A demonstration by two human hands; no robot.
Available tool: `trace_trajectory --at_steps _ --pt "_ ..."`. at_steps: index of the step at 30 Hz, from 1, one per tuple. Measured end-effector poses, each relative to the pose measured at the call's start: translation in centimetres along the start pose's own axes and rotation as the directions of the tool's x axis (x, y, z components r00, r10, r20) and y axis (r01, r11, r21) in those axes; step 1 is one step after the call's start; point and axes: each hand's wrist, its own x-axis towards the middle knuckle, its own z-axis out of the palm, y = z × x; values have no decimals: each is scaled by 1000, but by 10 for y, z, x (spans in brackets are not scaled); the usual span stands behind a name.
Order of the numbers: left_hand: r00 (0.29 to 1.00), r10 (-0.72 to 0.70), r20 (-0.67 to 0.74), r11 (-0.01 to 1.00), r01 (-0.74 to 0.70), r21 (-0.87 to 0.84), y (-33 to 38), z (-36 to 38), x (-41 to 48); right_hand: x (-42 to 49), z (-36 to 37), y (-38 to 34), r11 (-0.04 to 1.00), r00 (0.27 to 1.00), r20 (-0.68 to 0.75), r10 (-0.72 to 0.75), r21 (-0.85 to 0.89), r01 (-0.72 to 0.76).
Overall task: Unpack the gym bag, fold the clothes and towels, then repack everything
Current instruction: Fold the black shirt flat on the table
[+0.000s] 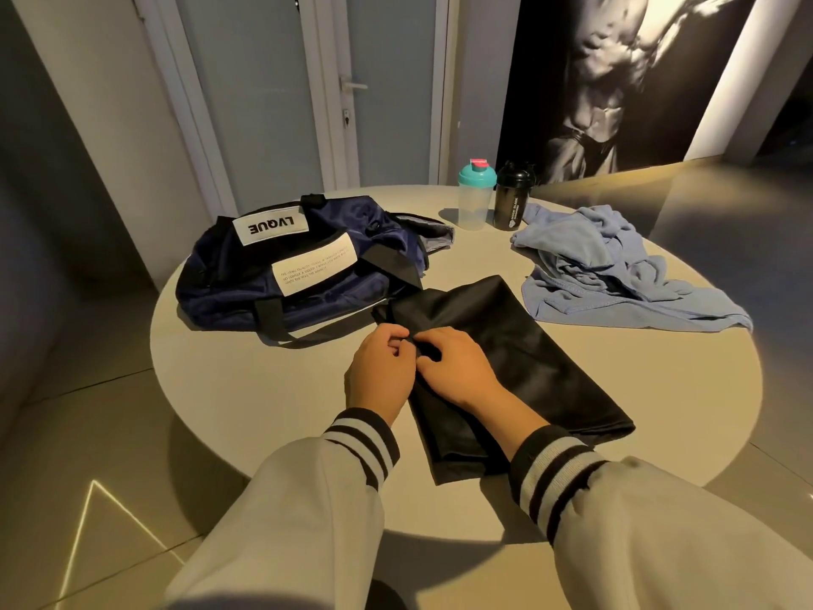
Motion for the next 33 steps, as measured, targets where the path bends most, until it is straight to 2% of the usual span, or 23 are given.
trace_trajectory --at_steps 3,7,12,18,20,23,26,29,33 --pt "999 30 41 991 -35 132 3 5 8 -5 2 0 993 996 36 -85 -74 88" --pt "998 31 61 942 -50 331 2 8 15 -9 3 3 998 998 27 -62 -3 62" --pt "999 36 -21 986 -32 164 -2 7 13 -13 4 1 986 998 -60 -10 -166 0" --pt "995 15 -100 993 -4 117 1 6 8 -10 5 1 982 993 119 22 -191 1" --pt "996 12 -90 994 -1 113 1 6 10 -7 4 1 980 987 156 31 -201 1" --pt "997 76 -24 987 -72 147 -2 10 10 -4 0 -1 984 983 175 51 -176 -19" --pt "996 83 12 976 -84 199 0 7 6 -10 -5 -5 988 998 63 33 -152 -23" --pt "994 103 35 970 -108 217 2 4 -6 -30 -12 -11 962 990 -136 25 -265 -60" --pt "973 231 25 954 -232 191 4 0 -28 -56 -26 -7 904 975 -209 72 -400 -152"
